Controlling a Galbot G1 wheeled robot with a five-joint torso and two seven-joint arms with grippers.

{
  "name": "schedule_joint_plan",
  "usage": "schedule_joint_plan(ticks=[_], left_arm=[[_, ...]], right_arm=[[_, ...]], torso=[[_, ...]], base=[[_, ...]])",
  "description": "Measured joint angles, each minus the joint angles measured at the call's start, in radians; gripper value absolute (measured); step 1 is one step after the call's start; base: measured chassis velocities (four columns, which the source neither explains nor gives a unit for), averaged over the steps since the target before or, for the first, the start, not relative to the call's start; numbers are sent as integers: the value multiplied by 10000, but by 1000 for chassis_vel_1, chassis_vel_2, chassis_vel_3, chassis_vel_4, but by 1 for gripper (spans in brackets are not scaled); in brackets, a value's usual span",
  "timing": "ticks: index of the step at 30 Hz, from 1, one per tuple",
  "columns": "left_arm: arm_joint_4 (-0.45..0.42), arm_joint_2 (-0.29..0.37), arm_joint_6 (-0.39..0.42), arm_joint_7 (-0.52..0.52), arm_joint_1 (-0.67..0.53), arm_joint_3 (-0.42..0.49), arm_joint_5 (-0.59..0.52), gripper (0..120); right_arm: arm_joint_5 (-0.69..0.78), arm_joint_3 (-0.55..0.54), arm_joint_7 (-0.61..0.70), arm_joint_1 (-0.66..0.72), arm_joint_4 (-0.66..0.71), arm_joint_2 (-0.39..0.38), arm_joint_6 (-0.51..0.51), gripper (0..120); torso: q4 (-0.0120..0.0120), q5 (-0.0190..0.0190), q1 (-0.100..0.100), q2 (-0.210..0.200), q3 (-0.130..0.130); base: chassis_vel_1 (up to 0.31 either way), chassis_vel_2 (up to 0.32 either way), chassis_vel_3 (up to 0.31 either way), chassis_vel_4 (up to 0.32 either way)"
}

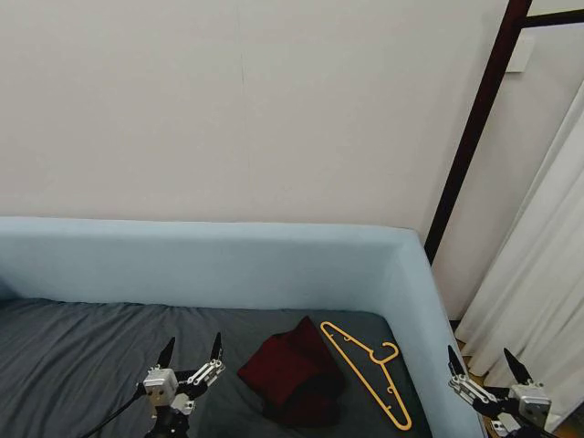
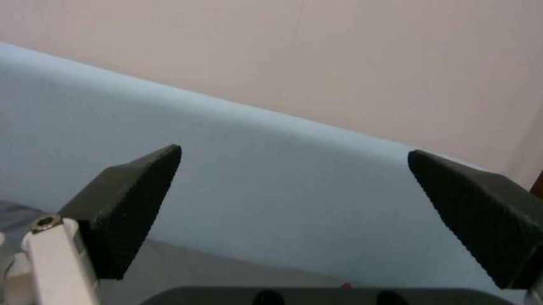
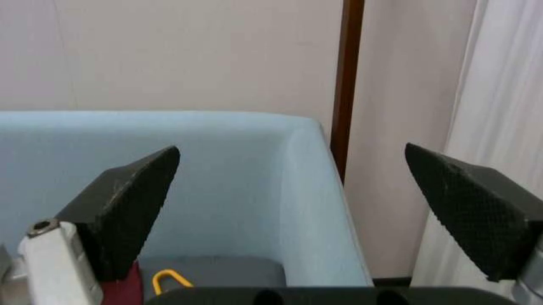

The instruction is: Pick up the clothes from the sofa and hang them on the clothes hanger.

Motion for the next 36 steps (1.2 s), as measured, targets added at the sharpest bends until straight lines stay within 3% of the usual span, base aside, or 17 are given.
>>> schedule_joint_plan(ticks=[24, 30, 36], left_arm=[[29, 81, 128, 297, 44, 46, 31, 100], [280, 268, 122, 311, 45, 46, 144, 100], [293, 282, 84, 305, 325, -168, 239, 100]], right_arm=[[682, -203, -68, 59, -159, -248, -445, 100], [2545, -780, 347, 195, 361, -738, -1436, 100], [3375, -1383, 222, 1480, -862, -1707, -1652, 100]], torso=[[0, 0, 0, 0, 0], [-5, -3, 0, 0, 0], [3, 3, 0, 0, 1]], base=[[0, 0, 0, 0], [0, 0, 0, 0], [0, 0, 0, 0]])
